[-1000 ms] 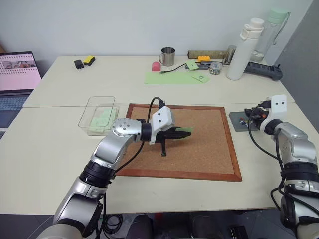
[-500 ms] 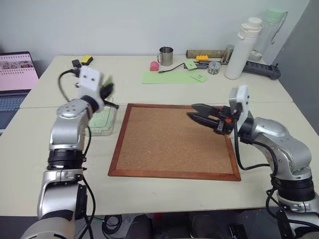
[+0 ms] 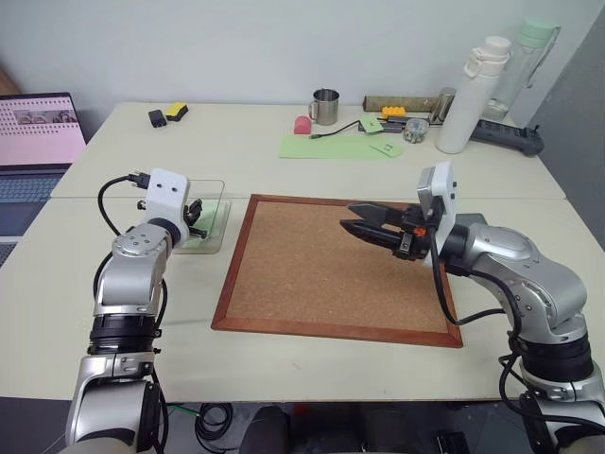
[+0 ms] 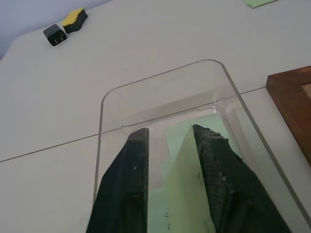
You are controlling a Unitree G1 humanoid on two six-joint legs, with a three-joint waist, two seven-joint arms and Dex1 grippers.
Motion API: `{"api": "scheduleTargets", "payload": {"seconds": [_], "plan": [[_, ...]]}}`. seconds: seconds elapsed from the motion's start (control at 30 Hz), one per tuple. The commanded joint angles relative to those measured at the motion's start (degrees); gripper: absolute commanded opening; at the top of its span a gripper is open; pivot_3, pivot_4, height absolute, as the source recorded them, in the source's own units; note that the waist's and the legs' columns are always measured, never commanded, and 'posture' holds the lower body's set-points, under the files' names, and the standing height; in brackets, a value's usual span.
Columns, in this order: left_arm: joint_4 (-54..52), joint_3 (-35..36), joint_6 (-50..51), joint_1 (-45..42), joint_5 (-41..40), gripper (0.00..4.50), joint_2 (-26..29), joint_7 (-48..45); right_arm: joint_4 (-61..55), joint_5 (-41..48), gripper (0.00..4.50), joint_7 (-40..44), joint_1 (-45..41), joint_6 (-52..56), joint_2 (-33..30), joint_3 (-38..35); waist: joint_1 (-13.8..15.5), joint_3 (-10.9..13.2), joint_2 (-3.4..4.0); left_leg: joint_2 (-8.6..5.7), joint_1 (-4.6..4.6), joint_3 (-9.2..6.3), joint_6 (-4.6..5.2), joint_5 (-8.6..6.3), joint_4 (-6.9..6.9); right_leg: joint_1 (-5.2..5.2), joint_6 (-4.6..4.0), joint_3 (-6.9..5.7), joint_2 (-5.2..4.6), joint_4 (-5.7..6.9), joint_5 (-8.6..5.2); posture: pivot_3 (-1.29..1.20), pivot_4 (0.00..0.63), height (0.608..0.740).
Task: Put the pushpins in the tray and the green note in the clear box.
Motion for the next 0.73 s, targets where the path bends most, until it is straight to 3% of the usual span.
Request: {"api": "scheduleTargets", "payload": {"seconds": [0.03, 0.2, 0.37, 0.53, 0.73], "plan": [[-2.23, 0.02, -1.70, -1.43, 0.94, 2.24, 1.63, -0.53, -0.72, -0.85, 1.54, 0.04, 0.23, -1.77, -0.24, -0.21, 0.00, 0.00, 0.00, 0.00, 0.00, -0.01, 0.00, 0.00, 0.00, 0.00, 0.00, -0.01, 0.00, 0.00, 0.00, 0.00, 0.150, 0.740], [-2.42, 0.60, -2.80, -5.58, -2.35, 3.36, 3.17, -6.49, 1.19, -1.68, 1.54, 0.44, -0.35, -2.65, -1.40, -1.79, 0.04, 0.01, -0.02, 0.00, -0.01, -0.01, 0.00, 0.00, 0.00, 0.00, 0.00, -0.02, 0.00, 0.00, 0.00, 0.00, 0.150, 0.740], [-7.67, -1.79, 2.64, -8.22, -12.14, 4.32, 5.78, -23.73, 3.65, -2.43, 1.54, 1.31, -1.23, -3.73, -3.55, -3.58, -0.06, 0.06, -0.09, -0.02, -0.10, -0.04, -0.02, 0.01, 0.02, -0.02, 0.00, -0.09, -0.01, -0.04, 0.00, 0.00, 0.150, 0.740], [-17.52, -6.83, 5.72, -0.91, -19.77, 4.32, 11.55, -40.97, 4.12, -2.77, 1.54, 5.45, 1.92, -4.03, -8.09, -3.75, -0.52, 0.08, -0.05, 0.03, -0.06, 0.01, -0.02, 0.01, -0.07, -0.02, -0.01, -0.05, 0.03, -0.09, -0.01, 0.00, 0.150, 0.740], [-16.82, -9.23, 2.34, -0.25, -19.57, 4.32, 16.25, -48.68, 2.63, -2.42, 1.54, 11.60, 7.61, -3.94, -14.08, -3.49, -0.38, 0.15, -0.06, 0.06, -0.06, 0.01, 0.02, -0.01, -0.04, -0.04, -0.03, -0.03, 0.11, -0.03, -0.02, 0.00, 0.150, 0.740]]}}
